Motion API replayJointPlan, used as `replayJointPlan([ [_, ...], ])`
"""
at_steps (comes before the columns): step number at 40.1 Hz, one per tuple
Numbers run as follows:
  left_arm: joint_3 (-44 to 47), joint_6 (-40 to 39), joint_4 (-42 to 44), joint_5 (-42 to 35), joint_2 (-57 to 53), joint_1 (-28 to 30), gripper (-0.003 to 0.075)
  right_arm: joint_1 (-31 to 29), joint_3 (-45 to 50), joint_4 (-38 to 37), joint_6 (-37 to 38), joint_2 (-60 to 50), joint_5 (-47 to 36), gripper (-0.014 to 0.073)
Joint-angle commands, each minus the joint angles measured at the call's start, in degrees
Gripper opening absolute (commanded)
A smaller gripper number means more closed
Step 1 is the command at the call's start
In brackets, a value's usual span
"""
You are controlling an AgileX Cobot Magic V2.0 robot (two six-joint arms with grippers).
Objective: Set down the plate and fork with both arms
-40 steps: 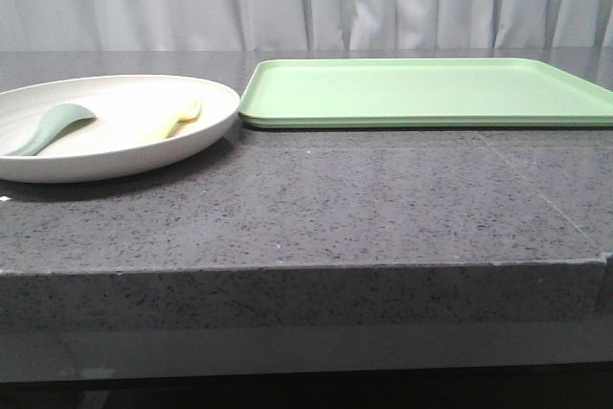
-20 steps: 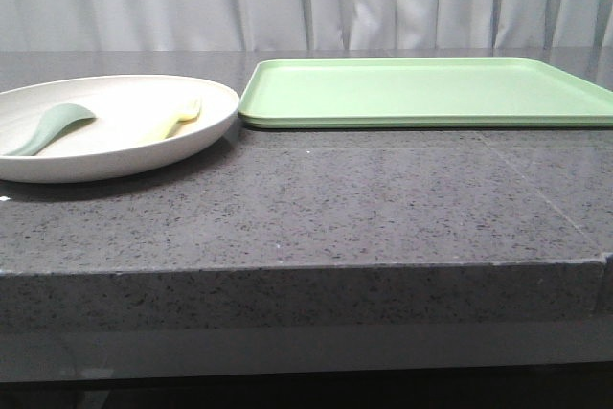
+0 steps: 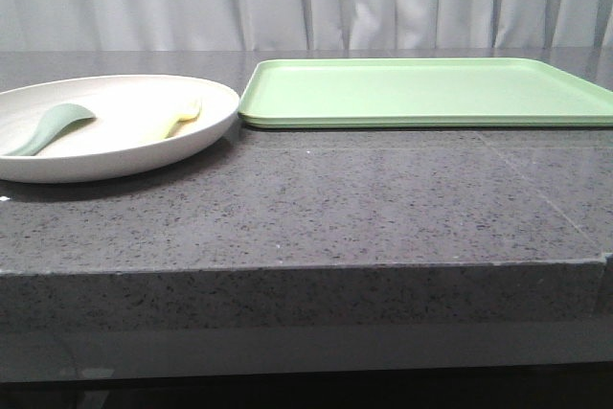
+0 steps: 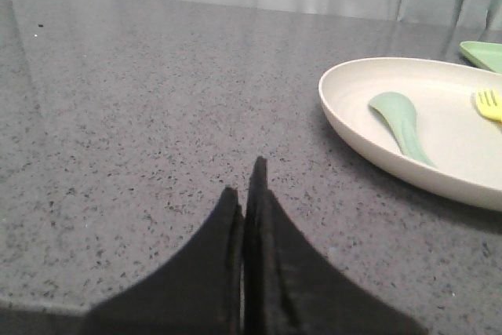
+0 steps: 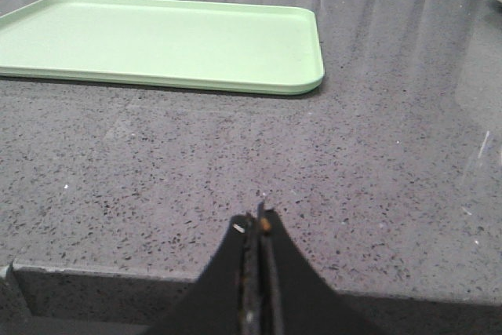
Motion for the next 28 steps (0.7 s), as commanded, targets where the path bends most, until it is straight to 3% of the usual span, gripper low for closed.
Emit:
replayJointPlan([
  [1, 0.1, -0.4, -0.5, -7.9, -1.1, 0.0, -0.0018, -0.5, -0.2, -0.1, -0.3, -1.1, -5.0, -0.012],
  [10, 0.1, -0.4, -0.5, -14.4, -1.1, 0.0, -0.0018, -0.5, -0.5, 1.3, -0.2, -1.1, -9.3, -0.012],
  [20, -1.2, -0.4, -0.5, -31.6, -1.0, 0.0, -0.0018, -0.5, -7.3, 2.5, -0.2, -1.1, -6.4, -0.012],
  [28, -11.9, -0.4, -0.5, -22.5, 4.7, 0.0, -0.0018, -0.5, -20.4, 2.5, -0.2, 3.2, 2.7, -0.012],
])
